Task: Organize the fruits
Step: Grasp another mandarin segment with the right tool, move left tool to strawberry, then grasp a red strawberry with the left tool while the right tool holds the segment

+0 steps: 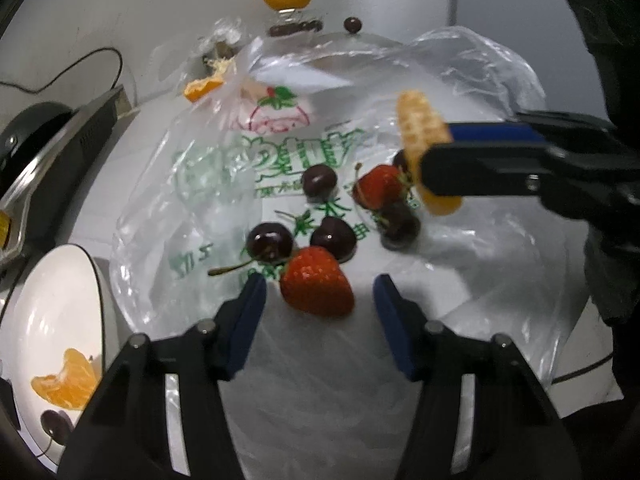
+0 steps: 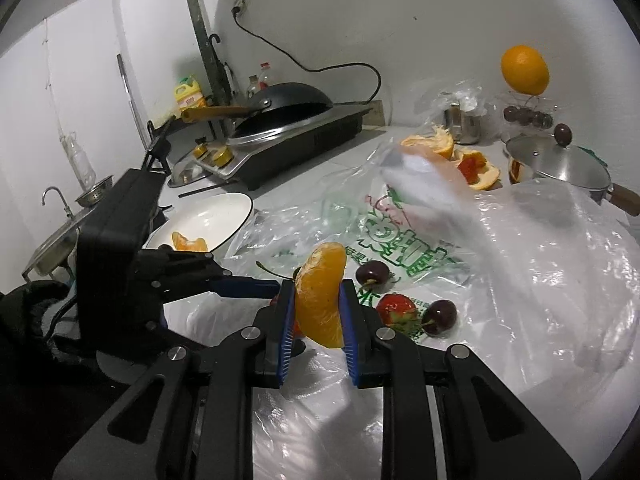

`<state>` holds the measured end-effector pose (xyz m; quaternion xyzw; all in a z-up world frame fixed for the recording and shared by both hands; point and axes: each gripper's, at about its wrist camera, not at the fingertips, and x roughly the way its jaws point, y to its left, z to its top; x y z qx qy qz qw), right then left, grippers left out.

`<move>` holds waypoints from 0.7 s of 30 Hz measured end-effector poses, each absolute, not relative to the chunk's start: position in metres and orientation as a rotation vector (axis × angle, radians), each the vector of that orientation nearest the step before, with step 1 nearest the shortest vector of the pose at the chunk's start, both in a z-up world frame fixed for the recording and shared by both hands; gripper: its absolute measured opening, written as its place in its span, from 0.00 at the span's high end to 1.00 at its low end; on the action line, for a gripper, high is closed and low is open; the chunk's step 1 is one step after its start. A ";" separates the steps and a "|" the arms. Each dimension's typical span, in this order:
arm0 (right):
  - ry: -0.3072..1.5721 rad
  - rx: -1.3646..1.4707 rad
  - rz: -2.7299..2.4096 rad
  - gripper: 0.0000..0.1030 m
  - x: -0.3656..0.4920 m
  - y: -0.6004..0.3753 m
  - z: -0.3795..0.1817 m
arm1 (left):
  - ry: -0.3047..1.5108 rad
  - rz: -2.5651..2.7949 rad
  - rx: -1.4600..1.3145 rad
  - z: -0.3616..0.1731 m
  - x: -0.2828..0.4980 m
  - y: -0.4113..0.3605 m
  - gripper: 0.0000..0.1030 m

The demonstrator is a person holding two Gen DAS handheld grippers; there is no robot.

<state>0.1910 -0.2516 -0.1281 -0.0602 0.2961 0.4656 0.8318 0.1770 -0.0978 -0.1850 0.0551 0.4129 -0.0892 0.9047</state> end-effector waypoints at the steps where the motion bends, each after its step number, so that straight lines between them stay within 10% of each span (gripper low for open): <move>1: 0.626 -0.127 0.984 0.78 0.191 -0.252 -0.128 | 0.856 -0.182 0.111 -0.186 0.178 -0.098 0.45; 6: 0.614 -0.121 0.975 0.78 0.189 -0.256 -0.127 | 0.866 -0.175 0.105 -0.188 0.187 -0.096 0.61; 21: 0.590 -0.140 0.942 0.78 0.175 -0.253 -0.118 | 0.807 -0.200 0.100 -0.165 0.162 -0.099 0.63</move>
